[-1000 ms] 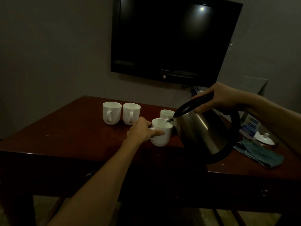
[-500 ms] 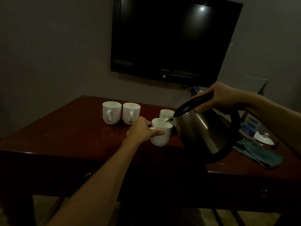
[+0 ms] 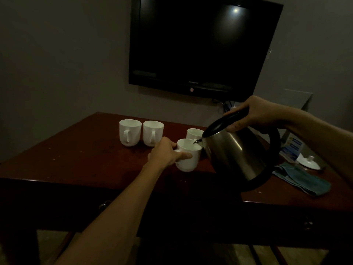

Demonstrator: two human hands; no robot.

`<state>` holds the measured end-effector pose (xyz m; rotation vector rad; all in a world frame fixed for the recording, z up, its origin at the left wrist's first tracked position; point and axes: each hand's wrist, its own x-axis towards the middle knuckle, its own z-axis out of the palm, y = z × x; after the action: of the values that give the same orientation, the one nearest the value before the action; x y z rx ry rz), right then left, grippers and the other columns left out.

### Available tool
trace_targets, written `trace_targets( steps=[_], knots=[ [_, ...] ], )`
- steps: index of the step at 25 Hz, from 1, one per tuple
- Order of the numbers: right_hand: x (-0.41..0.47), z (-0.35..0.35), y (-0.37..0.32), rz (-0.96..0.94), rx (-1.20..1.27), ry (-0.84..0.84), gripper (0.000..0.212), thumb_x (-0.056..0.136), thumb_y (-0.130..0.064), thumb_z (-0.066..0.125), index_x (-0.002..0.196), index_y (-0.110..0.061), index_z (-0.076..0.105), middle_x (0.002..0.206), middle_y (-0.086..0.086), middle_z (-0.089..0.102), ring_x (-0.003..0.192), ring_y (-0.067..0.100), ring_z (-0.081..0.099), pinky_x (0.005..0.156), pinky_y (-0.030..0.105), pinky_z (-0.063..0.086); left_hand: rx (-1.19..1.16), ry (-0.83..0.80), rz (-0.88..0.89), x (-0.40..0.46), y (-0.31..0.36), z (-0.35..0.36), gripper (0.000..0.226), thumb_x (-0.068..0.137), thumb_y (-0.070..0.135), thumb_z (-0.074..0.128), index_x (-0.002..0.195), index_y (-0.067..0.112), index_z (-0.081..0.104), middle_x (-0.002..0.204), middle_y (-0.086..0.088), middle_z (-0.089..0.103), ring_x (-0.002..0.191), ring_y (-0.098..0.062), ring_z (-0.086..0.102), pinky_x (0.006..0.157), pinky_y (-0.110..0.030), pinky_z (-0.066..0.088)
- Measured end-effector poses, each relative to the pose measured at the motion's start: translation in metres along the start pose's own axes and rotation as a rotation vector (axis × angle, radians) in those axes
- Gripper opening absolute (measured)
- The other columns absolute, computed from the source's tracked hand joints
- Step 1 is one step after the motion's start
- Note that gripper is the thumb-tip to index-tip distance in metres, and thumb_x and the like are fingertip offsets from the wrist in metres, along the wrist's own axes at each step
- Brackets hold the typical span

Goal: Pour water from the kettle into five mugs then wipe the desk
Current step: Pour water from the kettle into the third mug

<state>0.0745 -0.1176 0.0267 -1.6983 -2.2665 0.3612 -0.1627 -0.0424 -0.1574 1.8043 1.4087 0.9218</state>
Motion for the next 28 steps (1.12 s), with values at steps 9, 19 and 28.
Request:
trace_targets(
  steps=[9,19,28],
  knots=[
    [0.0020,-0.0004,0.0029,-0.012,-0.011,-0.007,0.043,0.082,-0.019,0.075,0.123,-0.013,0.067,0.062,-0.026,0.067,0.055,-0.015,0.059,0.051,0.008,0.044,-0.005,-0.011,0.003,-0.0002,0.0003,-0.0009,0.046,0.070,0.045,0.084,0.101,0.014,0.072,0.095,-0.002,0.074,0.092,-0.015,0.068,0.091,-0.049,0.054],
    [0.0040,0.0001,0.0010,-0.015,-0.043,-0.020,0.045,0.082,-0.022,0.074,0.125,-0.015,0.066,0.061,-0.033,0.064,0.056,-0.017,0.058,0.054,0.011,0.043,-0.001,-0.016,-0.006,0.0005,0.0009,-0.0019,0.039,0.070,0.045,0.084,0.094,0.018,0.071,0.092,0.000,0.074,0.091,-0.014,0.069,0.090,-0.048,0.055],
    [0.0052,-0.0012,-0.0008,-0.038,-0.042,-0.029,0.042,0.080,-0.024,0.074,0.122,-0.018,0.067,0.066,-0.025,0.068,0.058,-0.015,0.060,0.052,0.007,0.044,0.012,-0.024,-0.001,0.0008,0.0018,-0.0019,0.039,0.072,0.044,0.083,0.095,0.015,0.072,0.089,0.000,0.074,0.087,-0.015,0.070,0.088,-0.047,0.056]
  ],
)
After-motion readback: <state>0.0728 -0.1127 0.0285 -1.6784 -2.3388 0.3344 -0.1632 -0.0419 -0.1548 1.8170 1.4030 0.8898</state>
